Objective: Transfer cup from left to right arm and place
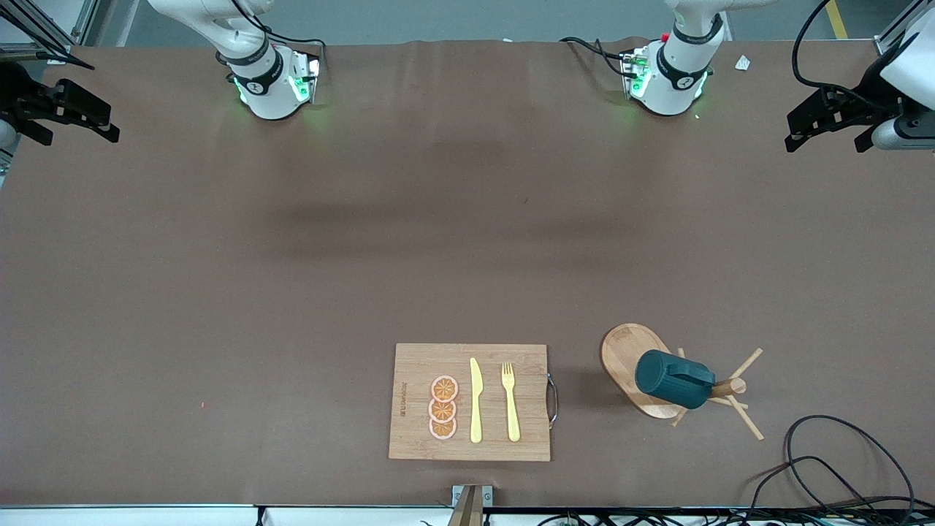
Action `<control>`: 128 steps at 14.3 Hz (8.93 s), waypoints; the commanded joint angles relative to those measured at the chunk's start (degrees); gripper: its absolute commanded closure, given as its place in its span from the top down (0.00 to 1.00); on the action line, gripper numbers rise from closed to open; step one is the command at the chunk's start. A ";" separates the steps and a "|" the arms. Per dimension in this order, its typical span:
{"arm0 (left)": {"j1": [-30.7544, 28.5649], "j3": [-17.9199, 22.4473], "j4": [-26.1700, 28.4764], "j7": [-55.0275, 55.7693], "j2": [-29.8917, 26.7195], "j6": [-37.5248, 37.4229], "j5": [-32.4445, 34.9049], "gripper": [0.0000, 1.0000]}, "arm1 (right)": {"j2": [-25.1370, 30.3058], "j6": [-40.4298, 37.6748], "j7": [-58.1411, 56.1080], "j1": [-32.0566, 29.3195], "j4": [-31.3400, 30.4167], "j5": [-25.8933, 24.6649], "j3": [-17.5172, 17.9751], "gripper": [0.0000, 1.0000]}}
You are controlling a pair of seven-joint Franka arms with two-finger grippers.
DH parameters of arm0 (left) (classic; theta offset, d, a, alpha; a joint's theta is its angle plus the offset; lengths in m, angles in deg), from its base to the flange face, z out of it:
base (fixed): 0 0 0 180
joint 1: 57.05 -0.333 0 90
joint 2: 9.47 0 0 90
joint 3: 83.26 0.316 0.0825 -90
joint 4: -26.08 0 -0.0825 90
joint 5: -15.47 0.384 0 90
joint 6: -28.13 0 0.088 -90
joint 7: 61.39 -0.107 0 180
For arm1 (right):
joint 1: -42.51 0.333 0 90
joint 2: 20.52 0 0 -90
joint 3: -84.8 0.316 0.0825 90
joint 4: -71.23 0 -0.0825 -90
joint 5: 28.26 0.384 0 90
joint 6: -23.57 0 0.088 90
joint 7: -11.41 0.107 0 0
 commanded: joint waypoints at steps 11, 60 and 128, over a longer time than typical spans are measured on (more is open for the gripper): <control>-0.60 0.03 -2.41 -1.23 1.92 -1.22 -0.46 1.00 | 0.14 -0.11 0.06 0.66 0.31 0.04 -0.29 1.00; 6.78 1.09 -11.82 82.44 37.25 43.52 -5.65 0.82 | -0.30 -0.29 -0.03 0.75 1.98 -0.66 -0.29 1.00; 68.83 26.04 -19.30 81.46 51.41 51.60 38.19 0.00 | -0.30 -0.38 -0.03 0.75 1.98 -0.49 -0.20 1.00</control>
